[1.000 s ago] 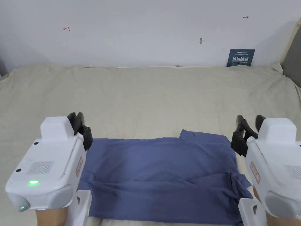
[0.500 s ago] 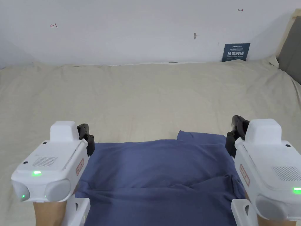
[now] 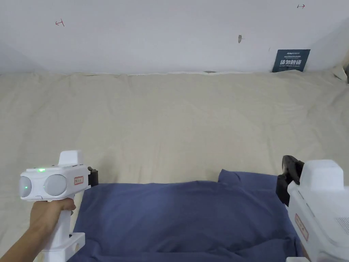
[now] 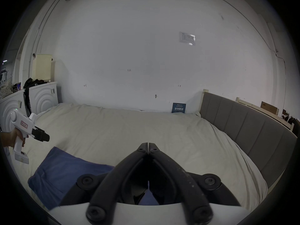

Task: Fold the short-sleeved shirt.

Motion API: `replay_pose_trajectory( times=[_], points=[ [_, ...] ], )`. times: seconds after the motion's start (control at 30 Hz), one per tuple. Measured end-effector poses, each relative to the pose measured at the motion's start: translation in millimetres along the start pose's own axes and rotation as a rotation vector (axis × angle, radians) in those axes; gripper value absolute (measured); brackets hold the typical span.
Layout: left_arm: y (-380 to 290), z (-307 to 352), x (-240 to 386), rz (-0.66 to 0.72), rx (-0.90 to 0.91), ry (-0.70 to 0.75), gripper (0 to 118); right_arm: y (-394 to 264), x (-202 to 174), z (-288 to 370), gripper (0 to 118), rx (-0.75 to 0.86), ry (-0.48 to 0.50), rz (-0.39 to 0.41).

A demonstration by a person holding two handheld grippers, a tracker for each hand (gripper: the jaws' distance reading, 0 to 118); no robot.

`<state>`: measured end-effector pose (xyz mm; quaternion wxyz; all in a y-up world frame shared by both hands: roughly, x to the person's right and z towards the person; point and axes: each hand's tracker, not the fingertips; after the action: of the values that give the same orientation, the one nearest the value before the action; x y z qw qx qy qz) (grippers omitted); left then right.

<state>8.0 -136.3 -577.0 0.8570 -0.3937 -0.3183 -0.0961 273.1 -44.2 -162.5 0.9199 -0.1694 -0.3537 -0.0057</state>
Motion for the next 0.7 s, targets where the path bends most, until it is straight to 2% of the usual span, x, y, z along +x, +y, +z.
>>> replay_pose_trajectory(
  times=[0.03, 0.07, 0.13, 0.17, 0.2, 0.3, 0.37, 0.43, 0.5, 0.53, 0.57, 0.6, 0.63, 0.67, 0.7],
  points=[
    [1.9, -14.7, -7.5, -0.005, -0.031, 0.000, 36, -1.8, 0.0, -5.8, 1, -0.008, -0.002, 0.001],
    [3.6, -26.2, -11.4, -0.009, -0.028, 0.020, 65, -3.6, 0.0, -11.4, 1, -0.019, -0.005, 0.004],
    [5.4, -47.9, -18.1, -0.010, -0.088, 0.043, 111, -8.0, 0.4, -20.2, 1, -0.035, -0.011, 0.006],
    [3.9, -54.0, -16.4, -0.002, -0.118, 0.063, 114, -10.1, 1.0, -24.9, 1, -0.046, -0.015, 0.006],
    [3.6, -61.1, -17.4, 0.001, -0.127, 0.077, 110, -12.2, 1.7, -29.0, 1, -0.055, -0.018, 0.004],
    [-1.1, -72.9, -16.6, 0.024, -0.143, 0.085, 83, -19.2, 5.0, -38.0, 1, -0.080, -0.027, -0.002],
    [-7.5, -81.8, -12.4, 0.006, -0.170, 0.117, 60, -23.8, 7.9, -42.6, 2, -0.098, -0.031, -0.002],
    [-15.1, -86.2, -7.6, -0.015, -0.197, 0.123, 52, -27.6, 11.5, -47.1, 2, -0.117, -0.033, -0.003],
    [-17.4, -78.7, -0.5, -0.010, -0.148, 0.118, 45, -31.4, 17.1, -52.3, 2, -0.139, -0.035, -0.008],
    [-16.3, -77.5, 1.4, -0.008, -0.149, 0.110, 29, -32.5, 20.8, -56.8, 2, -0.156, -0.033, -0.015],
    [-16.0, -76.5, 2.4, -0.010, -0.133, 0.088, 6, -33.8, 25.3, -62.7, 3, -0.180, -0.031, -0.025],
    [-16.2, -75.0, 6.7, -0.012, -0.120, 0.112, 2, -35.4, 31.4, -70.6, 3, -0.209, -0.024, -0.056],
    [-15.3, -74.0, 9.1, -0.016, -0.125, 0.112, 2, -36.4, 35.2, -76.3, 6, -0.229, -0.023, -0.079],
    [-15.0, -69.5, 11.6, -0.026, -0.110, 0.109, 2, -37.7, 42.4, -86.6, 16, -0.249, -0.009, -0.097],
    [-13.9, -62.9, 12.1, -0.028, -0.061, 0.110, 2, -39.1, 49.4, -98.3, 36, -0.284, -0.002, -0.114]
  ],
)
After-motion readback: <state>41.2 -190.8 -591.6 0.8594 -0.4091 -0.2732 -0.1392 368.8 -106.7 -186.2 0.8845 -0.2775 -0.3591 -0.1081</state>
